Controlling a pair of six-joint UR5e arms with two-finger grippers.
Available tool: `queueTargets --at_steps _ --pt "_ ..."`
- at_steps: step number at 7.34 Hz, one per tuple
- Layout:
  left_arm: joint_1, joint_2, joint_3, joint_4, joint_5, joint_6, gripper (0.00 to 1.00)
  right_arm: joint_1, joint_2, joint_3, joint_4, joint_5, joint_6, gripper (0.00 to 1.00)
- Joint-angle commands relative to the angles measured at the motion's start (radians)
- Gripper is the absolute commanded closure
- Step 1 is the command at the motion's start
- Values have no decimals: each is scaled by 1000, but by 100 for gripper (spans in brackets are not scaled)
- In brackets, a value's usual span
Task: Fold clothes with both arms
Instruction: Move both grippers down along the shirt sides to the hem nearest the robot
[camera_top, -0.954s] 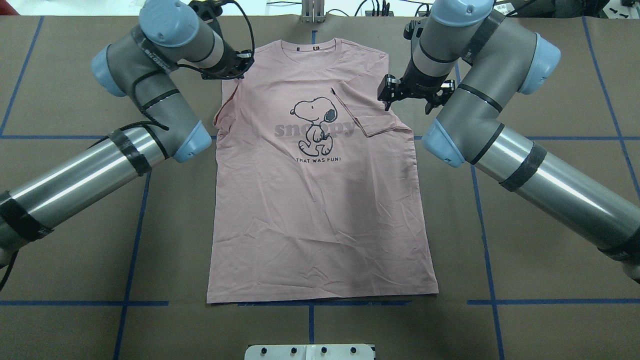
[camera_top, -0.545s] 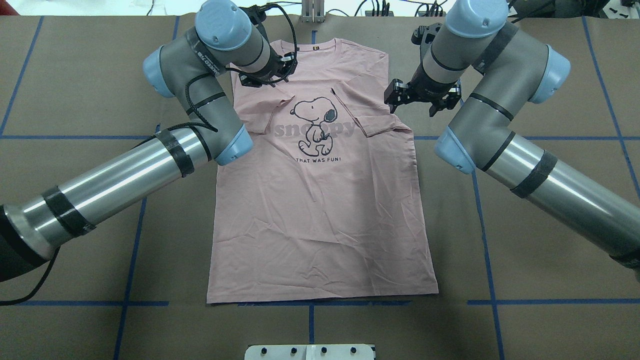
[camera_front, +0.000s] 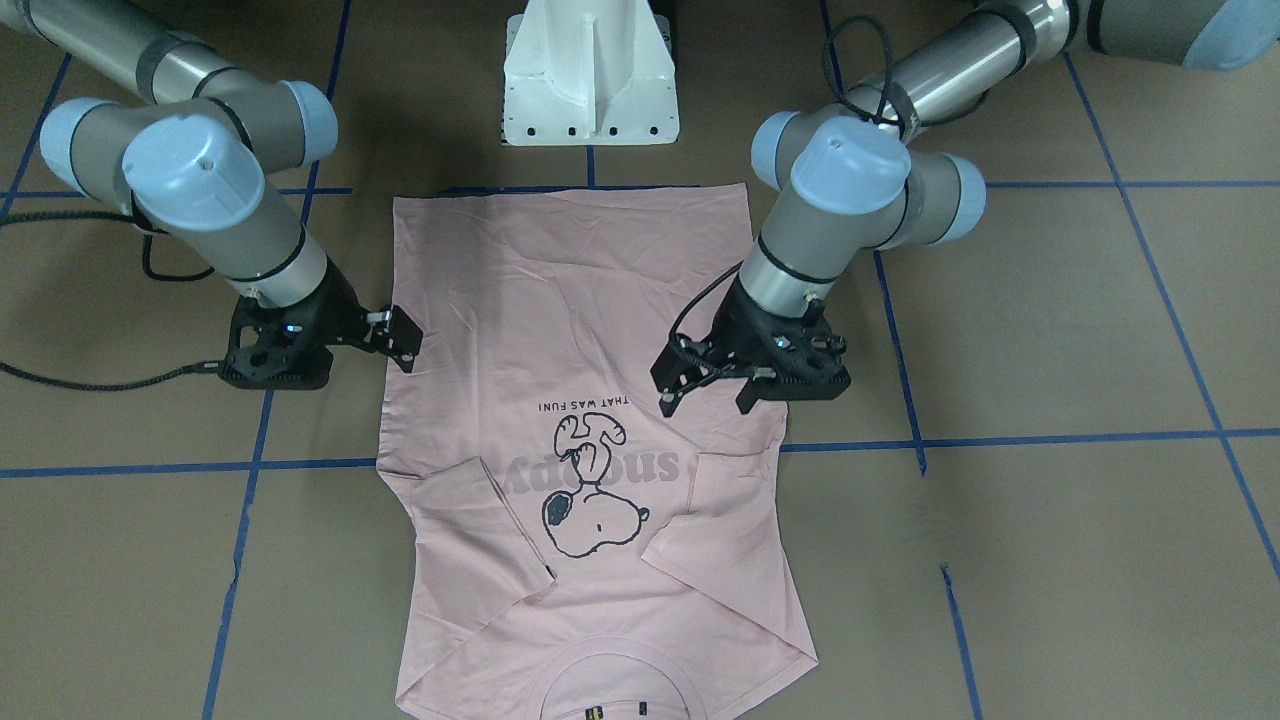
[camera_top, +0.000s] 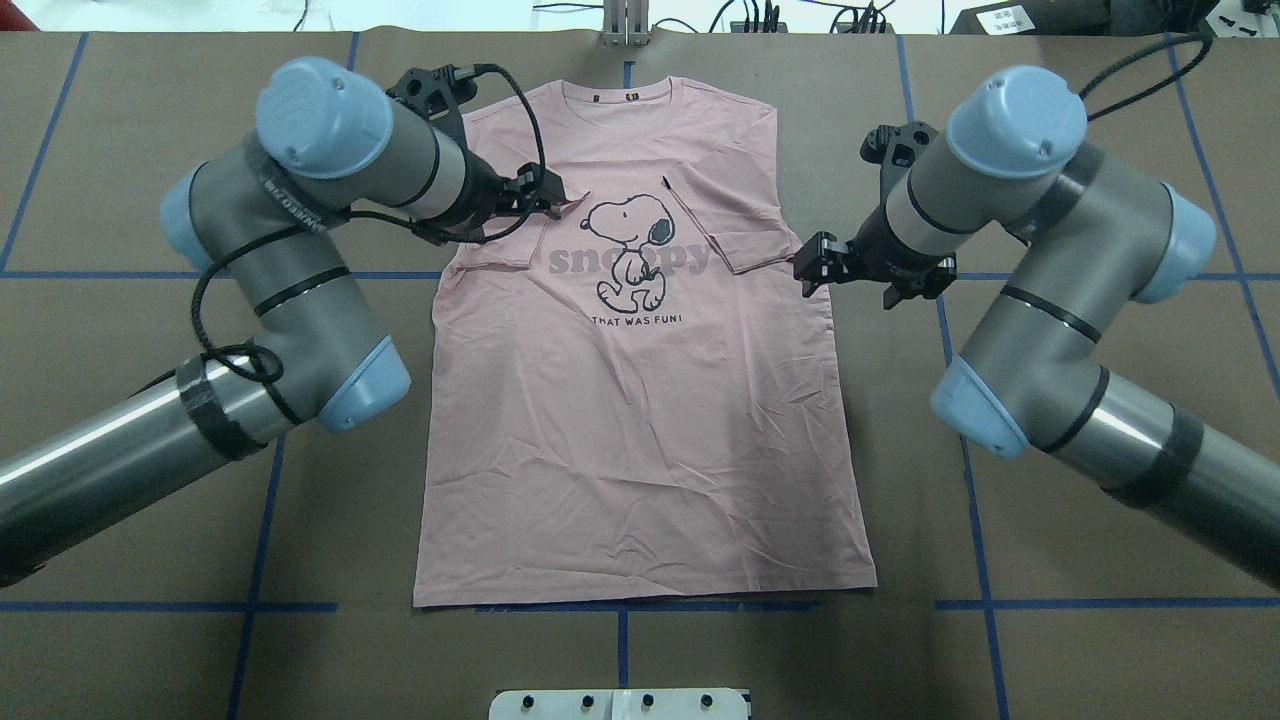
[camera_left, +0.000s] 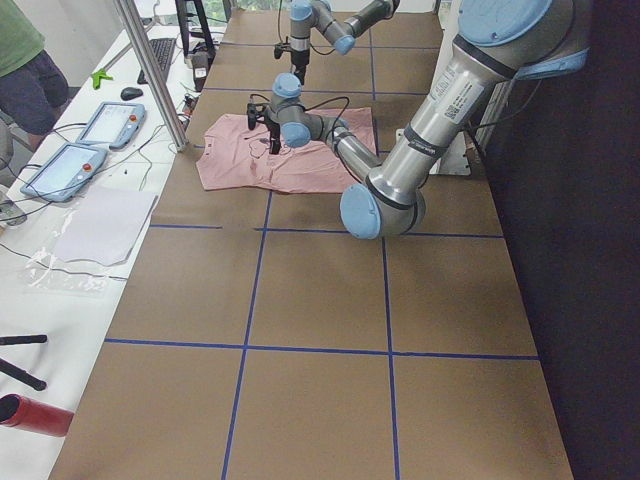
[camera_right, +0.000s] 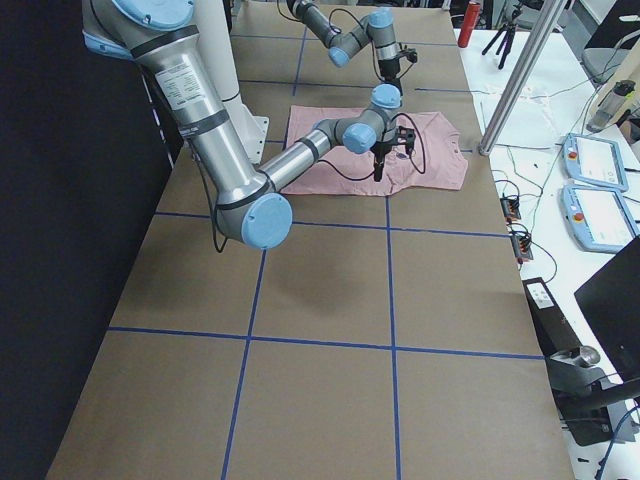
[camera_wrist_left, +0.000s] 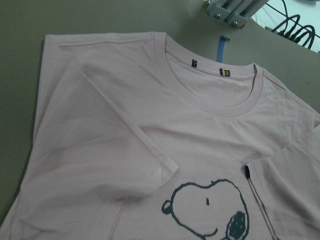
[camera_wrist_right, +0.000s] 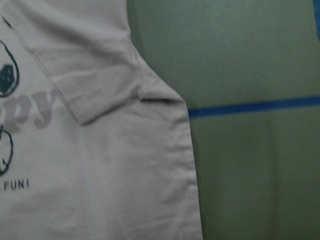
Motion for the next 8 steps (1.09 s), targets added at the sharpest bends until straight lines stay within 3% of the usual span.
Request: queueTargets --at_steps 1,2,3,4,8 --pt "63 270 -326 40 12 68 0 -160 -216 227 67 -127 171 0" --pt "92 365 -409 40 41 69 0 -227 -308 250 206 -197 289 0" --pt "101 386 -440 43 48 69 0 -324 -353 279 221 -318 313 0" --pt "106 385 -442 51 48 66 0 -382 -370 280 215 -363 334 0" --pt "120 385 -451 52 42 57 0 -498 -354 277 137 -437 341 0"
